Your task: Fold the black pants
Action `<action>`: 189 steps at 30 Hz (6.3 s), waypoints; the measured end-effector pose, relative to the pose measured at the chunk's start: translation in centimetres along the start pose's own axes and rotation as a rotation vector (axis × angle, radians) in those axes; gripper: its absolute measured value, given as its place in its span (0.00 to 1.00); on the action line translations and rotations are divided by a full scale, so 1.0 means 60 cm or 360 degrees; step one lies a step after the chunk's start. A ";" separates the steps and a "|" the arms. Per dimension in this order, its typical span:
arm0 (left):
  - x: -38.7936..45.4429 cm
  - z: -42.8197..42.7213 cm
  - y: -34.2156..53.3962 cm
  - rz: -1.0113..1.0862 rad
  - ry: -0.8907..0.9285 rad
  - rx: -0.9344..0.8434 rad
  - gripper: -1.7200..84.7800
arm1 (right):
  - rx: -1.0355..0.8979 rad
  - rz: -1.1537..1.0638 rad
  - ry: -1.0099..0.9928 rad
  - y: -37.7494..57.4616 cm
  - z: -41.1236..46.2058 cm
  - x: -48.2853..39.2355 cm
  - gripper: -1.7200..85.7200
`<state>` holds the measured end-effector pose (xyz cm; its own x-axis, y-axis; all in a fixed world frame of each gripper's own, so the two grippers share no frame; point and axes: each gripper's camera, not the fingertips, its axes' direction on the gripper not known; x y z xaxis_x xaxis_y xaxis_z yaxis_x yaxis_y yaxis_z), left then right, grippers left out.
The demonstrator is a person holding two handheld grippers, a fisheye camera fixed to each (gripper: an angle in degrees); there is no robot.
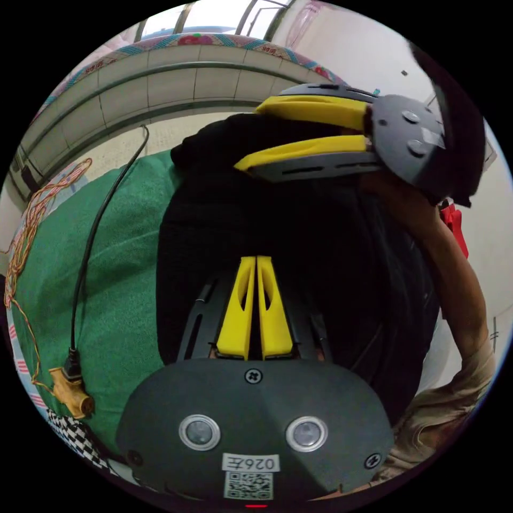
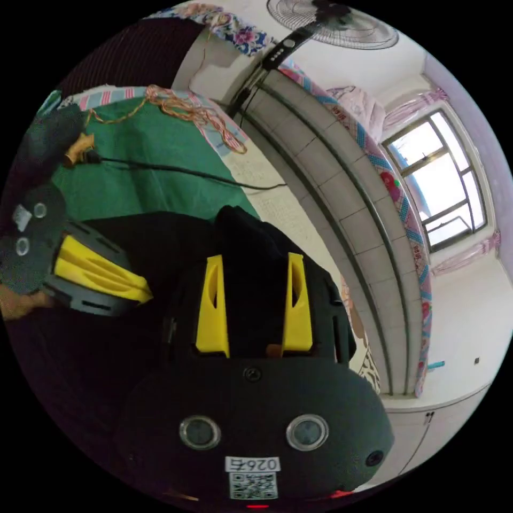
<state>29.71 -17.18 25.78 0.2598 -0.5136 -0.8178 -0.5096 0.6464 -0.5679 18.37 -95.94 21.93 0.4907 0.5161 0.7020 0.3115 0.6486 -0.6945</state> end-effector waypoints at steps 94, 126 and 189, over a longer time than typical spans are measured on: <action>1.060 0.678 -0.051 0.0390 0.0513 -0.0046 0.21 | 0.0029 0.2008 -0.1193 1.629 -0.205 0.280 0.14; 0.794 0.275 -0.133 0.0417 0.0442 -0.0022 0.09 | 0.0609 0.1100 -0.0968 1.144 -0.474 0.062 0.05; 0.250 -0.380 0.408 0.0317 0.0030 0.0483 0.01 | 0.0141 0.0669 -0.1434 0.543 -0.142 -0.373 0.01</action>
<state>2.44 -21.90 1.73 0.1632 -0.3690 -0.9150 -0.2813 0.8715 -0.4017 24.49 -91.12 -17.74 -0.2650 0.9212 0.2848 0.1745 0.3363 -0.9255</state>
